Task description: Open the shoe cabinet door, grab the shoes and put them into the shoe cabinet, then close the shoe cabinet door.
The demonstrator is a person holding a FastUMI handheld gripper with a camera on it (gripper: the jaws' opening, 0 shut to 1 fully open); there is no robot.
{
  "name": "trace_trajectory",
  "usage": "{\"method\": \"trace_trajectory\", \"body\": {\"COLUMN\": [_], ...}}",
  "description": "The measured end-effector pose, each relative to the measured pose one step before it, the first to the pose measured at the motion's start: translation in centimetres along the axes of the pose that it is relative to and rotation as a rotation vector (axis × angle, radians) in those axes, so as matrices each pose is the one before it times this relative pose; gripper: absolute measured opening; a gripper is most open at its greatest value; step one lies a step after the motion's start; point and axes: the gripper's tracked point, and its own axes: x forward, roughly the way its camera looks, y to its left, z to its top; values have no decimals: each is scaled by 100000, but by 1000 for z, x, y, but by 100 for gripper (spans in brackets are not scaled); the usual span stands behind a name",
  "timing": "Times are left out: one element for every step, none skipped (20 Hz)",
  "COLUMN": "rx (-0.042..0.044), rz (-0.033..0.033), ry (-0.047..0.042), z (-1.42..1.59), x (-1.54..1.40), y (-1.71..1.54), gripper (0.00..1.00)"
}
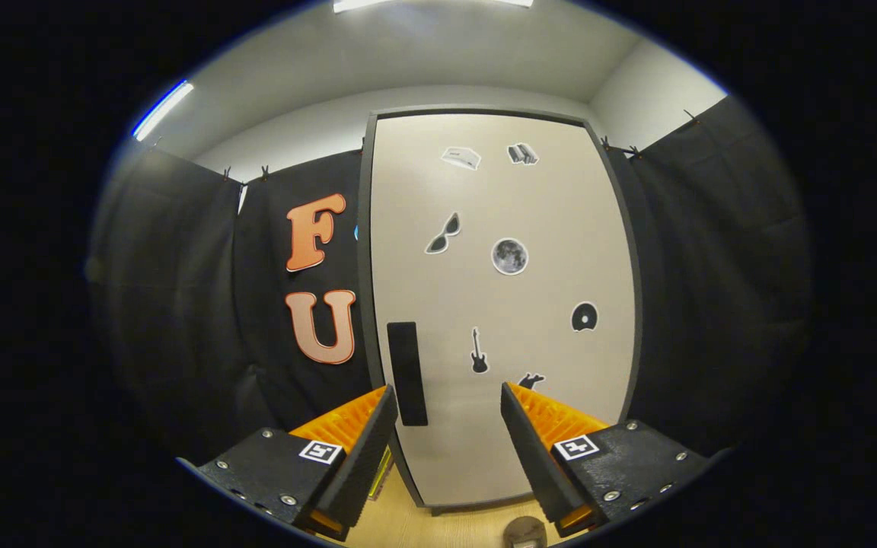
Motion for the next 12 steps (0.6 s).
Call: {"method": "trace_trajectory", "body": {"rx": [861, 892, 620, 244, -76, -37, 67, 184, 18, -431, -885, -1111], "rz": [1895, 1518, 1165, 1311, 996, 892, 945, 1052, 706, 657, -3, -883], "ry": [371, 242, 701, 648, 469, 42, -36, 215, 36, -104, -236, -103], "z": [-341, -217, -449, -389, -347, -269, -171, -80, -209, -127, -89, -176], "x": [1056, 909, 647, 1026, 891, 873, 778, 703, 386, 362, 616, 637], "y": [415, 350, 67, 187, 202, 325, 366, 367, 41, 182, 197, 4], "gripper": [85, 85, 83, 82, 80, 79, 75, 74, 68, 66, 64, 62]}}
